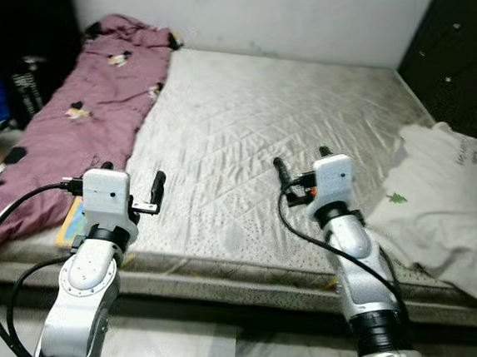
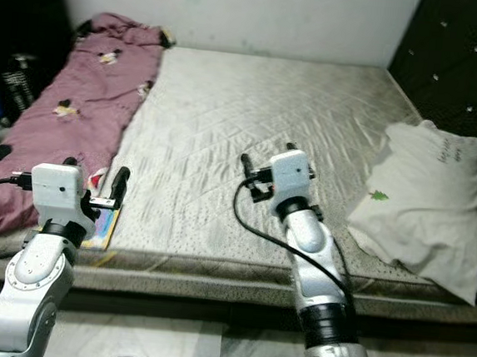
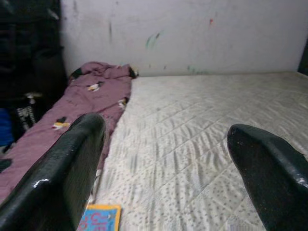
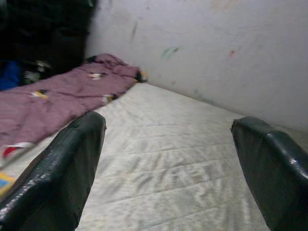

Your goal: Clean up the room

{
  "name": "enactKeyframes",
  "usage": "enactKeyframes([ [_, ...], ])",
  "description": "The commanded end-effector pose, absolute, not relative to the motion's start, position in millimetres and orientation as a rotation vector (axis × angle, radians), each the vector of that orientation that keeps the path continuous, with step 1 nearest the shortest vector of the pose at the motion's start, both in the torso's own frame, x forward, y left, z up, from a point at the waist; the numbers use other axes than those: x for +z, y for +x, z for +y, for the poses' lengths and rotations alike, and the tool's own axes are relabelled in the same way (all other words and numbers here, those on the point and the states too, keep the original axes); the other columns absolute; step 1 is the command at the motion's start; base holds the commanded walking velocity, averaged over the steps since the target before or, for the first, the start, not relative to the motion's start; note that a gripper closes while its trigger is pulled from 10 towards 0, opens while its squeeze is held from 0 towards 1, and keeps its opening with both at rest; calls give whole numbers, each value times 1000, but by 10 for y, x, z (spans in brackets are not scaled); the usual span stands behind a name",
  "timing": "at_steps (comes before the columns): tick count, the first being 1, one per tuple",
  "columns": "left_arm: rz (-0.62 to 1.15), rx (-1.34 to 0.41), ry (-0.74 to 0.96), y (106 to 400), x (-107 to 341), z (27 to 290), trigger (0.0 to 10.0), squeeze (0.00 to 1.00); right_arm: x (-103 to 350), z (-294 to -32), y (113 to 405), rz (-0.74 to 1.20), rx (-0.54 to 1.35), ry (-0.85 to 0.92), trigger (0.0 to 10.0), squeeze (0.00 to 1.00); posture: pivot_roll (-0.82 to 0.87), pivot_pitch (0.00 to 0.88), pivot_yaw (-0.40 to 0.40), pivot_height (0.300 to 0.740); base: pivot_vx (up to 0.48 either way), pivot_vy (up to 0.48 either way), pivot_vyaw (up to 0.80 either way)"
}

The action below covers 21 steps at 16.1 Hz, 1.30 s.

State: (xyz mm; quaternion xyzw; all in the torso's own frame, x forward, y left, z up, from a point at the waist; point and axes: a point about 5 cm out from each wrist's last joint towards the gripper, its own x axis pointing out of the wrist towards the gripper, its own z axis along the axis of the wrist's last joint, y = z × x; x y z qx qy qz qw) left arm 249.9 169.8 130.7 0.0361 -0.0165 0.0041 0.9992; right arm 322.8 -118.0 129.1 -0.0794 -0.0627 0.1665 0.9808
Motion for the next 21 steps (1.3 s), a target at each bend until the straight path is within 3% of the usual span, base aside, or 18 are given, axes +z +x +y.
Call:
enactKeyframes([
  [1,-61,-2,85,2507,1353,1703,10000,0,1314,-1180,3245,-136,337,-168,10000,0,25,0,-18,740,0,0,0],
  [4,-80,-38,55,2495,1367,1660,10000,0,1313,-1195,3245,-136,328,-161,10000,0,22,0,-18,740,110,0,0],
  [16,-66,-40,26,2492,1329,1609,10000,0,1291,-1241,3241,-123,315,-153,10000,0,17,0,-29,740,398,0,0],
  [21,-33,-19,14,2483,1284,1618,10000,0,1254,-1274,3237,-109,306,-157,10000,0,25,0,-28,740,0,0,0],
])
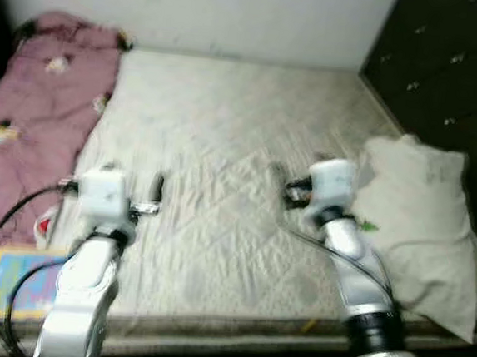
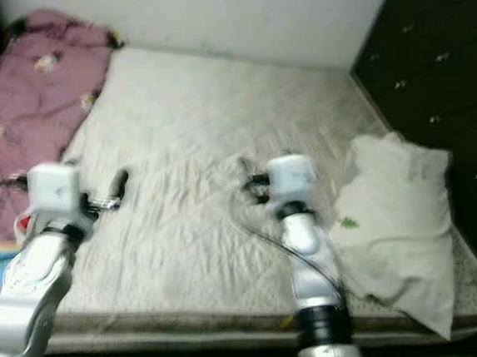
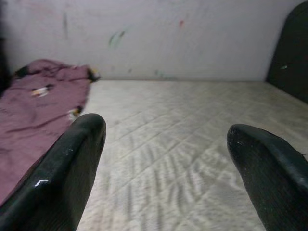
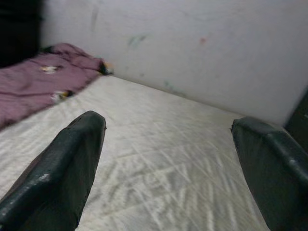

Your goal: Clean up the room

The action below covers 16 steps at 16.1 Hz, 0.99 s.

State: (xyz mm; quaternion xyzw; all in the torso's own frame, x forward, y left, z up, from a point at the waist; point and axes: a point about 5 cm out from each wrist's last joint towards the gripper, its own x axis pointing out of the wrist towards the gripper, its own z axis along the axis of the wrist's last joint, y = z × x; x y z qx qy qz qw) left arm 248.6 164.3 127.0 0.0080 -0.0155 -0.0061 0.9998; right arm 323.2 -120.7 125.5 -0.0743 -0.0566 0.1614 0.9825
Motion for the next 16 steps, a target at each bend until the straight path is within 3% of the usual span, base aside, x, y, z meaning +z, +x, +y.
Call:
enactKeyframes([
  [1,-36,-18,10,2479,1284,1620,10000,0,1252,-1279,3240,-108,304,-157,10000,0,25,0,-29,740,0,0,0],
  [6,-25,-17,50,2488,1261,1601,10000,0,1196,-1288,3250,-95,293,-166,10000,0,40,0,-16,740,0,0,0],
  [8,-32,-41,44,2513,1270,1564,10000,0,1219,-1224,3280,-112,312,-189,10000,0,38,0,-14,740,0,0,763],
  [10,-36,-41,41,2522,1279,1560,10000,0,1250,-1218,3296,-119,310,-179,10000,0,36,0,-16,740,0,-244,800],
  [16,-40,-48,23,2530,1284,1534,10000,0,1244,-1195,3318,-122,322,-176,10000,0,35,0,-25,740,0,-274,0],
])
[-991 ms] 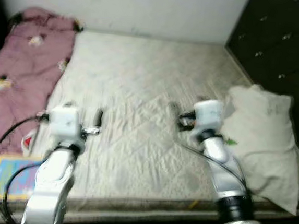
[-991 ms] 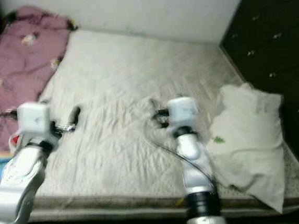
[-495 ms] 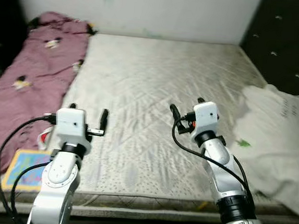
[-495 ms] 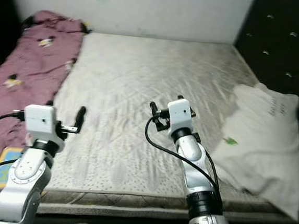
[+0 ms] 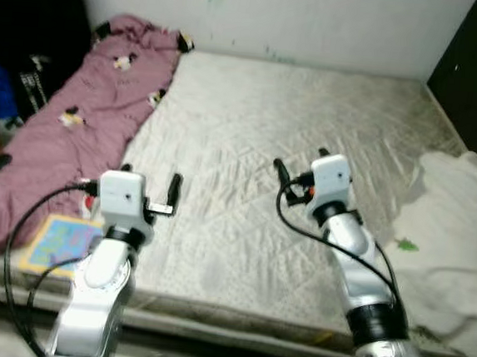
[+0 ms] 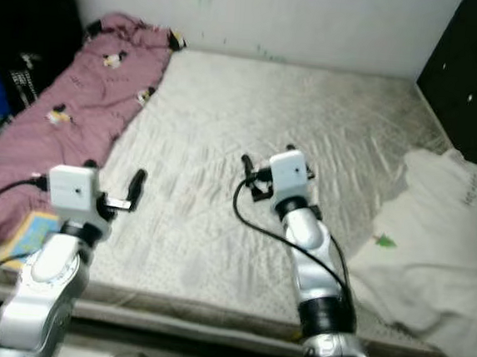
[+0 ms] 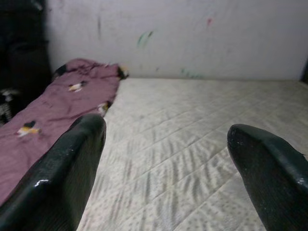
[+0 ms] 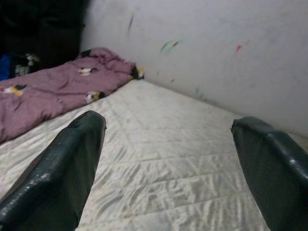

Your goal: Clean up the room

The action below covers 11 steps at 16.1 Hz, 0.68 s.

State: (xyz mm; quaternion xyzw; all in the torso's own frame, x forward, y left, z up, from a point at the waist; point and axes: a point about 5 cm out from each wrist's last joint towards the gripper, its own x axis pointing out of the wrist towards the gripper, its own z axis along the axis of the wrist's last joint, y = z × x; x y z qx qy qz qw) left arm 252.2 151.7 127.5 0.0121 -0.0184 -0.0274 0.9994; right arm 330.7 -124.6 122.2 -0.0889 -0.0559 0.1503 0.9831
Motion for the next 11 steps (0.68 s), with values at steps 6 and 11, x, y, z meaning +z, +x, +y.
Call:
enactKeyframes([
  [6,-41,-51,19,2550,1286,1526,10000,0,1239,-1201,3328,-123,322,-176,10000,0,33,0,-27,740,0,-282,0],
  [11,-43,-47,15,2550,1285,1524,10000,0,1227,-1198,3337,-115,326,-165,10000,0,33,0,-29,740,0,-283,-119],
])
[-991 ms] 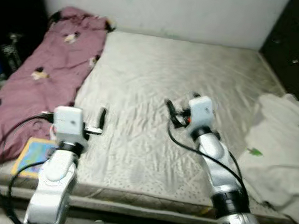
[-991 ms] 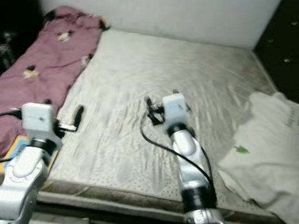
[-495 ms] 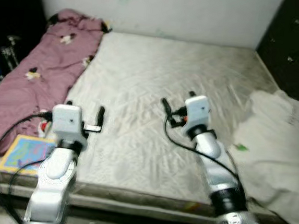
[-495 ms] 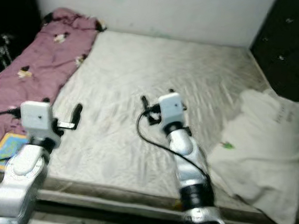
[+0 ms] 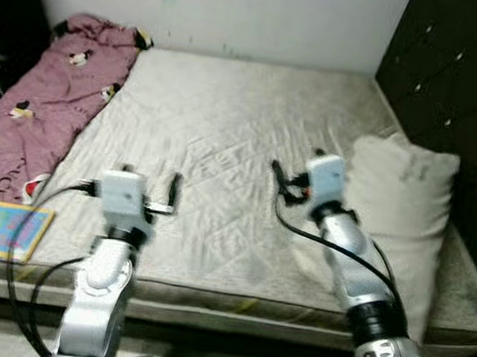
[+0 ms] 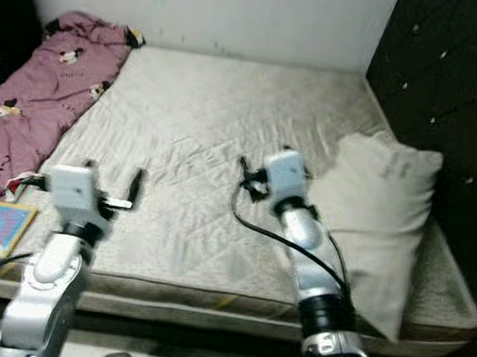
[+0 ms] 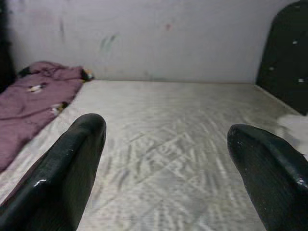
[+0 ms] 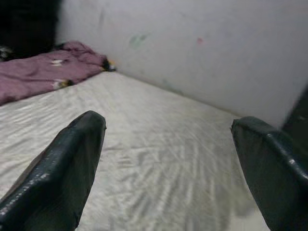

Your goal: Clean up the room

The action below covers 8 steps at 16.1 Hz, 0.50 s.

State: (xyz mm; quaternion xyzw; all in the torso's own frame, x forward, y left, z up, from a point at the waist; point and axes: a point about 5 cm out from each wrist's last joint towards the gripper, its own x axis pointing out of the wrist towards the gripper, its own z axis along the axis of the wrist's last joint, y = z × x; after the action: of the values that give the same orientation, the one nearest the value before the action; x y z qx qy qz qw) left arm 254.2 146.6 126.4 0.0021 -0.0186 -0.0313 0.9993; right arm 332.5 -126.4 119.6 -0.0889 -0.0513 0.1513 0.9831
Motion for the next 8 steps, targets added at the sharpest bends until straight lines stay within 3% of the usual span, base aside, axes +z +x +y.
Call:
enactKeyframes([
  [1,-43,-48,14,2550,1286,1519,10000,0,1227,-1202,3338,-116,325,-163,10000,0,32,0,-29,740,0,-274,-538],
  [3,-42,-49,14,2548,1285,1517,10000,0,1225,-1201,3336,-116,326,-162,10000,0,31,0,-28,740,0,-262,-484],
  [5,-42,-51,13,2547,1287,1513,10000,0,1223,-1203,3337,-114,324,-161,10000,0,30,0,-28,740,0,-251,0],
  [8,-45,-53,1,2551,1290,1508,10000,0,1224,-1203,3340,-115,325,-165,10000,0,30,0,-28,740,0,0,0],
])
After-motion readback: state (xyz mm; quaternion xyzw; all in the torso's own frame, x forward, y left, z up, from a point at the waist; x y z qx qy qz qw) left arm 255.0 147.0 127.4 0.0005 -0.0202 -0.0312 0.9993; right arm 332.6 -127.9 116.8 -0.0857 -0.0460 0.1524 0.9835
